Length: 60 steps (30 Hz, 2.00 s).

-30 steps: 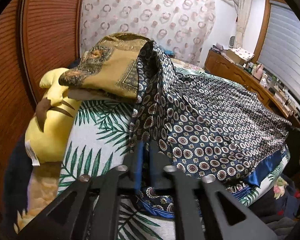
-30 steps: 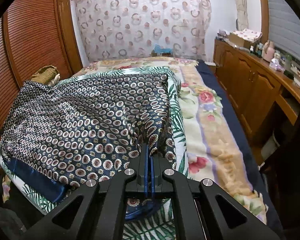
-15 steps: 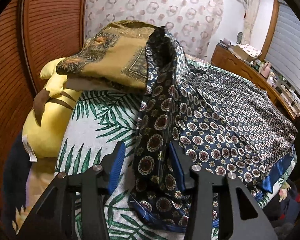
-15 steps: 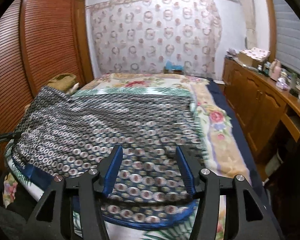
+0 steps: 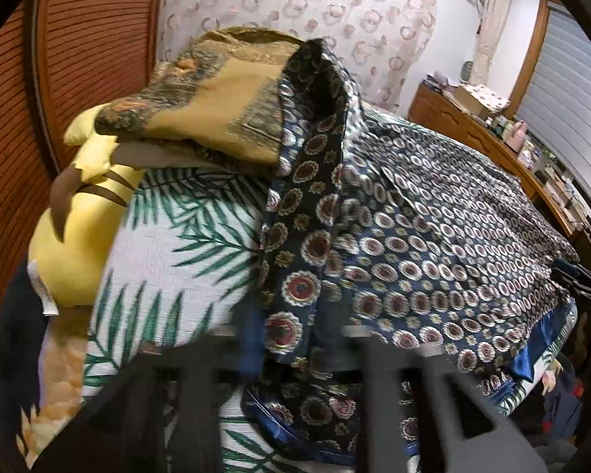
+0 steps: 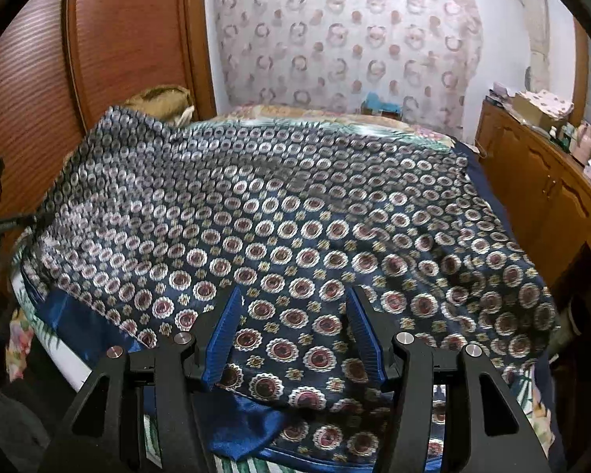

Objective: Fold small clothes

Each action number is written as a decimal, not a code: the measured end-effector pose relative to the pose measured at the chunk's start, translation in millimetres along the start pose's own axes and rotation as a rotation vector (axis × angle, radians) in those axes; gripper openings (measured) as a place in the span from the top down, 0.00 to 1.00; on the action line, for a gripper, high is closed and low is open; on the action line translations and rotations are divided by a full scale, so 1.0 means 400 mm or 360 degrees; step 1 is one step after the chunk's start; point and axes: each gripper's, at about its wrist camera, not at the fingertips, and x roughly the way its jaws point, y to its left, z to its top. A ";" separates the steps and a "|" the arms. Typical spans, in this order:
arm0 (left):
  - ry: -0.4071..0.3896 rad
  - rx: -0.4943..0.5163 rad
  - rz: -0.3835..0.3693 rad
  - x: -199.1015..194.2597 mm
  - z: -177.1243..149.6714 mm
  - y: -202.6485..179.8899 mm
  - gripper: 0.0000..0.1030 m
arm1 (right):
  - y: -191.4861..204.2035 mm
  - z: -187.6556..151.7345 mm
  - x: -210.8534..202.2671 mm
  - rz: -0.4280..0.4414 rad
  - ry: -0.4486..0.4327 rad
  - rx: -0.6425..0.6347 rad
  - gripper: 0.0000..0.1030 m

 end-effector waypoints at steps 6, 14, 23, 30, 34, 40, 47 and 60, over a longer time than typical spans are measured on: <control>-0.0172 0.0117 -0.0136 -0.083 0.024 -0.098 0.96 | -0.004 0.006 0.030 -0.0028 0.0048 0.0003 0.44; -0.0288 0.0238 -0.0333 -0.142 0.116 -0.241 0.96 | -0.043 0.007 0.007 -0.0019 0.0059 0.0048 0.44; -0.0290 0.0406 -0.0557 -0.118 0.202 -0.443 0.96 | -0.105 -0.017 -0.043 -0.0028 0.0001 0.0124 0.44; -0.0304 0.0549 -0.0683 -0.118 0.250 -0.607 0.96 | -0.150 -0.049 -0.130 -0.0040 -0.0080 0.0176 0.44; -0.0278 0.0623 -0.0739 -0.102 0.269 -0.697 0.96 | -0.176 -0.070 -0.165 -0.0051 -0.0101 0.0181 0.44; -0.0241 0.0736 -0.0816 -0.080 0.285 -0.815 0.96 | -0.220 -0.105 -0.187 -0.0071 -0.0135 0.0248 0.44; -0.0155 0.0827 -0.0895 -0.043 0.283 -0.921 0.96 | -0.258 -0.128 -0.190 -0.0101 -0.0140 0.0318 0.44; -0.0130 0.0972 -0.0794 -0.053 0.264 -0.902 0.42 | -0.286 -0.083 -0.187 -0.0139 -0.0121 0.0338 0.44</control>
